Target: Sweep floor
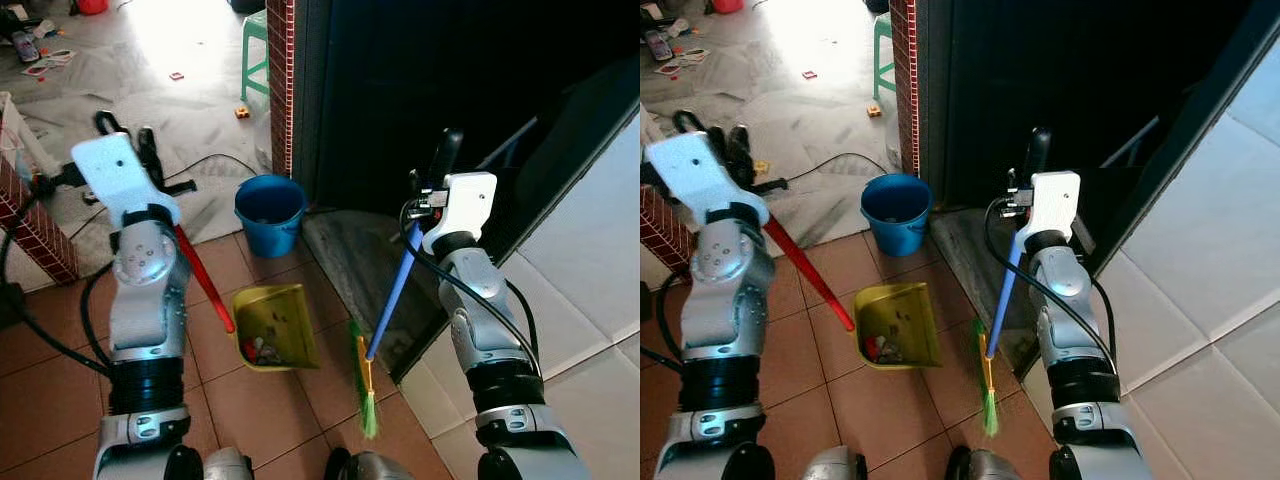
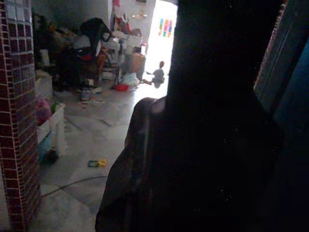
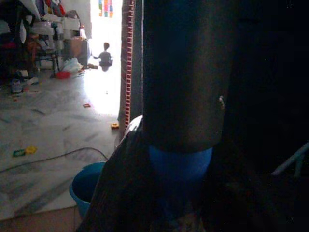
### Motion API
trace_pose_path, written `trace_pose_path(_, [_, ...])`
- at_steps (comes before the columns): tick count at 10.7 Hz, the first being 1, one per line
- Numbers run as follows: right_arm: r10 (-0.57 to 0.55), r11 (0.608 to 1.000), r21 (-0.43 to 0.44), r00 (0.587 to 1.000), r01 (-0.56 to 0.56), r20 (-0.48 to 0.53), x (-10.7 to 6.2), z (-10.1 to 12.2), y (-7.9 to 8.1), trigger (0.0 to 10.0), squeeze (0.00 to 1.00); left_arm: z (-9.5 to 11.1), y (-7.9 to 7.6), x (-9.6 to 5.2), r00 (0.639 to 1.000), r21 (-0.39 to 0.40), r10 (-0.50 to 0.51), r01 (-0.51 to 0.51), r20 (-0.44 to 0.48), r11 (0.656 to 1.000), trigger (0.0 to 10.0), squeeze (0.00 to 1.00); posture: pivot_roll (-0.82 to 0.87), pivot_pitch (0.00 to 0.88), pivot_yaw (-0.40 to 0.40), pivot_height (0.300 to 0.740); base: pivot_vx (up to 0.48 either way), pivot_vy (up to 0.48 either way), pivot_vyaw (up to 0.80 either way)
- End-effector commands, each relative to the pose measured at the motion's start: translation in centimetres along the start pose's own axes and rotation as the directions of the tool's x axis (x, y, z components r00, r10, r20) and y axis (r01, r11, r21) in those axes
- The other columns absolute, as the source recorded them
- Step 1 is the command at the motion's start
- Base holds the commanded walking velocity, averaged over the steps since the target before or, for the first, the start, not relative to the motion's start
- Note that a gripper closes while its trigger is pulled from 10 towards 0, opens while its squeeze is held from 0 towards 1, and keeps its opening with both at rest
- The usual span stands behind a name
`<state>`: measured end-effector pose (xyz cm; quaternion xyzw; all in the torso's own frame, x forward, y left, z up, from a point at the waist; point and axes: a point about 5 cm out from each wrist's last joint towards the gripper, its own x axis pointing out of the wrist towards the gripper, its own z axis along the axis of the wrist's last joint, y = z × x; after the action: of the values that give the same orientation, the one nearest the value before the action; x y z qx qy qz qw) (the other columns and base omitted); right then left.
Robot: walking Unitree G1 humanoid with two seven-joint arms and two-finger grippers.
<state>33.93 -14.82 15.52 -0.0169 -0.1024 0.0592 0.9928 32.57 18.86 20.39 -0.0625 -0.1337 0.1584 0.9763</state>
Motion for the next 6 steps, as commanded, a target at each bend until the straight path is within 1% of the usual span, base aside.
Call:
trace_pose_path(1, [0.003, 1.000, -0.022, 0.997, -0.001, 0.077, 0.4, 1.6, -0.2, 10.0, 0.00, 2.6, 0.0, 1.0, 0.993, -0.037, 0.012, -0.007, 0.121, 0.999, 10.0, 0.00, 0.00, 0.014, -0.033, 0.740, 0.000, 0.000, 0.00])
trace_pose_path(2, [0.000, 1.000, -0.026, 0.997, 0.002, 0.072, 0.3, 1.5, -0.3, 10.0, 0.00, 3.5, 0.2, 1.5, 0.988, -0.042, 0.020, -0.014, 0.154, 0.999, 10.0, 0.00, 0.00, 0.016, -0.035, 0.740, 0.270, 0.000, 0.00])
trace_pose_path(3, [0.000, 1.000, -0.029, 0.998, 0.002, 0.069, 0.2, 1.4, -0.4, 10.0, 0.00, 4.8, 0.3, 1.9, 0.979, -0.066, 0.037, -0.024, 0.202, 0.998, 10.0, 0.00, 0.00, 0.016, -0.033, 0.740, 0.431, 0.000, 0.00])
trace_pose_path(5, [0.000, 1.000, -0.030, 0.998, 0.002, 0.063, 0.0, 1.2, -0.3, 10.0, 0.00, 6.2, -0.1, 2.3, 0.969, -0.084, 0.033, -0.012, 0.247, 0.996, 10.0, 0.00, -0.01, 0.017, -0.029, 0.740, 0.431, 0.000, 0.00])
trace_pose_path(6, [0.002, 1.000, -0.031, 0.998, 0.000, 0.062, -0.1, 1.2, -0.3, 10.0, 0.00, 6.5, 0.0, 2.5, 0.965, -0.082, 0.047, -0.027, 0.258, 0.996, 10.0, 0.00, -0.01, 0.017, -0.030, 0.740, 0.431, 0.000, 0.00])
